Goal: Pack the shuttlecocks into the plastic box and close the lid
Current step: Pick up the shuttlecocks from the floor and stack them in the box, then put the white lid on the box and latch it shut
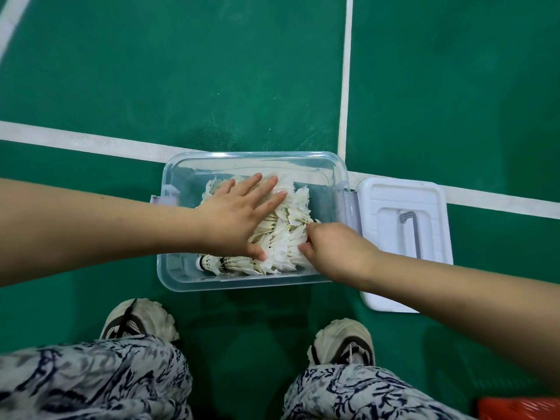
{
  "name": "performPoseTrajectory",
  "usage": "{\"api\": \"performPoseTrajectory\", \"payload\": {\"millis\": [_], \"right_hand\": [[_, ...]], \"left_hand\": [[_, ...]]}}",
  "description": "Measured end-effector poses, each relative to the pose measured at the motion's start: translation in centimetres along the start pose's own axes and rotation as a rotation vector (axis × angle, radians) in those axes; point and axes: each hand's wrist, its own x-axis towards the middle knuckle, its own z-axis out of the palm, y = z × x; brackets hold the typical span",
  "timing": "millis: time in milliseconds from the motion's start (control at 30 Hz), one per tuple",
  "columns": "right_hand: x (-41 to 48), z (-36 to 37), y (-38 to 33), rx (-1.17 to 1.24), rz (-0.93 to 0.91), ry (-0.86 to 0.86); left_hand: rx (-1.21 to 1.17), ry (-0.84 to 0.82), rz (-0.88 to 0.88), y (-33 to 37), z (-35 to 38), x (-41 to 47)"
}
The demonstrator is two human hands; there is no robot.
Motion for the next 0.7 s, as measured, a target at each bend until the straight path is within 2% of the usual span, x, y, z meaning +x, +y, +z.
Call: {"api": "performPoseTrajectory", "payload": {"millis": [100, 267, 433, 533, 700], "right_hand": [[-0.4, -1.5, 0.5, -0.006, 0.027, -0.004], [-1.8, -3.9, 2.5, 0.139, 0.098, 0.23], [-2.1, -3.8, 6.4, 0.296, 0.216, 0.337], [-2.2, -2.8, 10.0, 0.294, 0.344, 0.331], [-2.5, -0.1, 15.4, 0.19, 0.492, 0.199]], "left_hand": [[-0.059, 0.025, -0.022, -0.2, -1.2, -0.1], [-0.137, 0.21, 0.061, 1.8, -4.0, 0.5], [-0.12, 0.223, 0.168, 5.2, -5.9, 2.5], [-0.084, 0.2, 0.2, 6.7, -6.5, 3.8], [-0.038, 0.191, 0.261, 8.8, -6.9, 5.7]]}}
